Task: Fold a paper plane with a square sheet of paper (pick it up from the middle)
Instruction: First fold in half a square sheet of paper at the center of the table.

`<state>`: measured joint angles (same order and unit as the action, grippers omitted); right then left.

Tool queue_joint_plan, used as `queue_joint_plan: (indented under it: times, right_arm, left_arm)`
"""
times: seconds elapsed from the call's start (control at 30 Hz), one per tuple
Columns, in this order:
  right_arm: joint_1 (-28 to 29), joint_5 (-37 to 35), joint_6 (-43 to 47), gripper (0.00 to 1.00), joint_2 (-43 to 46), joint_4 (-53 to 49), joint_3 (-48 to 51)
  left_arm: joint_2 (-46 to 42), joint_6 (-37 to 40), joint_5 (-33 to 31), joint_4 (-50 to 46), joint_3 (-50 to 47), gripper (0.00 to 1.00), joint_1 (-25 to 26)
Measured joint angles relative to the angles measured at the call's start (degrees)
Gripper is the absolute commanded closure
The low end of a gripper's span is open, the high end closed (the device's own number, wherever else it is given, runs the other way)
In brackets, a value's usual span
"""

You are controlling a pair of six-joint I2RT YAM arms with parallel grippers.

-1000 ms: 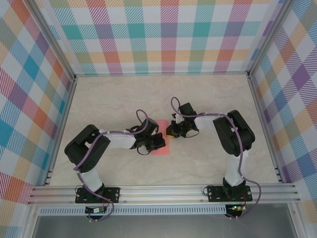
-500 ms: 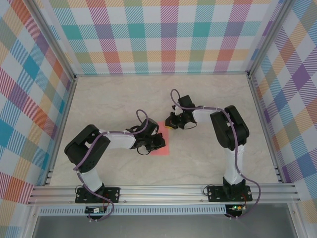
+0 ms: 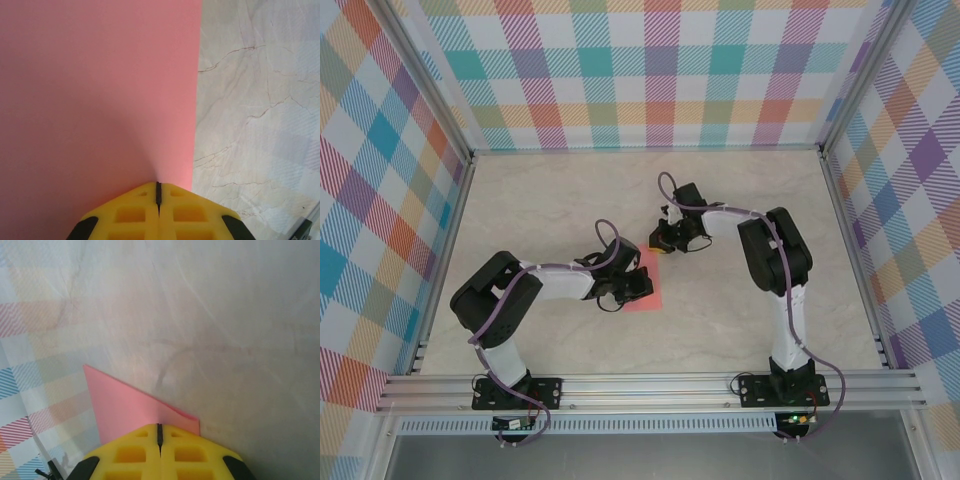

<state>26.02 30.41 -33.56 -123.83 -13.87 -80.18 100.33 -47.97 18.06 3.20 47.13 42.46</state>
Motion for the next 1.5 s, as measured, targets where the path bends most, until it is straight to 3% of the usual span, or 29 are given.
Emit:
queue_joint_plan:
  times: [0.33,0.5,0.7,1.03,1.5]
  right_arm:
    - [-3.43,-4.33,2.58,1.0,1.68,2.43,-1.42]
    - [-3.15,-1.14,1.77,1.0,13.35,5.62,10.64]
    - [-1.16,1.84,-1.42,1.0,22.53,8.92,23.23]
    - [6.25,1.79,-5.29,1.0,21.99,11.87,27.58]
    - [9.38,0.9,-6.08,1.0,18.6,12.33,29.94]
  left_arm:
    - [-0.02,1.77,0.46,-4.48,2.01,1.0,0.0]
    - [-0.17,2.6,0.5,-7.5,4.68,0.92,-0.81]
    - [-0.31,2.82,0.37,-7.5,9.33,0.98,-4.17]
    - [7.32,2.93,0.02,-7.5,13.9,1.0,-7.04]
    - [8.48,3.69,-1.05,-8.13,14.03,1.0,-7.3]
